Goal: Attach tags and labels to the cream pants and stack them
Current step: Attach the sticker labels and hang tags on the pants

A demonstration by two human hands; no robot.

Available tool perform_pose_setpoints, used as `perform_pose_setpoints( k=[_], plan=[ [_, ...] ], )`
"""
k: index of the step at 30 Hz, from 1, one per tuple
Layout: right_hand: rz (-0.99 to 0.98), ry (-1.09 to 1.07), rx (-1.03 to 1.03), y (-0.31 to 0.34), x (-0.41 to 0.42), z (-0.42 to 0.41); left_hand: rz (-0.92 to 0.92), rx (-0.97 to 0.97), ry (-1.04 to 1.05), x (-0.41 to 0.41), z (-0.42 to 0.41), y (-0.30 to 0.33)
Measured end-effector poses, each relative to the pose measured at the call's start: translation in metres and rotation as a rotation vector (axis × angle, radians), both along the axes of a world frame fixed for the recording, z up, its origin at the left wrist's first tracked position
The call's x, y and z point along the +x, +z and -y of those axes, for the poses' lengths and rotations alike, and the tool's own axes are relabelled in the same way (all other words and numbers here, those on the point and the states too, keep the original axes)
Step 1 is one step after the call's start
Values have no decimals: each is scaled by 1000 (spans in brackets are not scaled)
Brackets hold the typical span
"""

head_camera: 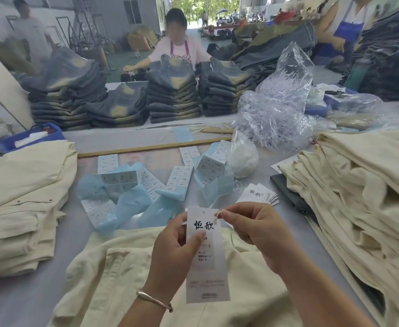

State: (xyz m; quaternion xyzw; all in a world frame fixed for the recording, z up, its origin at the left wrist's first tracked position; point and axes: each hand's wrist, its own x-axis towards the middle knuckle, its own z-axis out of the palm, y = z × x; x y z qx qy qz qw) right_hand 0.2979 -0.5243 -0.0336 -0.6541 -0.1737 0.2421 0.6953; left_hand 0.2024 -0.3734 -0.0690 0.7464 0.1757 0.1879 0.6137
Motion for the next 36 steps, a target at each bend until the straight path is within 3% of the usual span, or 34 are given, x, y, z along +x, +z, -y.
perform_pose_setpoints(
  k=[6,9,11,13,17,21,27,29,32,34,36],
  plan=[
    [-37,107,72,16,-14,2,89,33,72,-18,12,17],
    [-89,98,130,22,-18,2,105,-169,47,-23,8,19],
    [-284,73,318,23,-16,2,127,-415,-93,-26,0,20],
    [-435,55,464,21,-14,2,126,-498,-263,-28,-6,20],
    [-436,73,451,16,-16,-1,35,-323,-454,-25,1,21],
    [-389,79,338,13,-16,-1,-9,-203,-427,-19,9,20],
    [-357,-28,248,3,-1,13,-6,-204,-404,-19,3,18],
    [-253,-120,83,0,4,22,-21,-169,-371,-19,-2,19],
    [171,-242,-418,-10,5,25,-94,53,-321,-15,-6,22],
    [238,-132,-454,-14,3,17,-149,202,-368,-11,-5,27],
    [-12,145,-286,-13,-1,7,-197,341,-447,-5,-4,31]
  ],
)
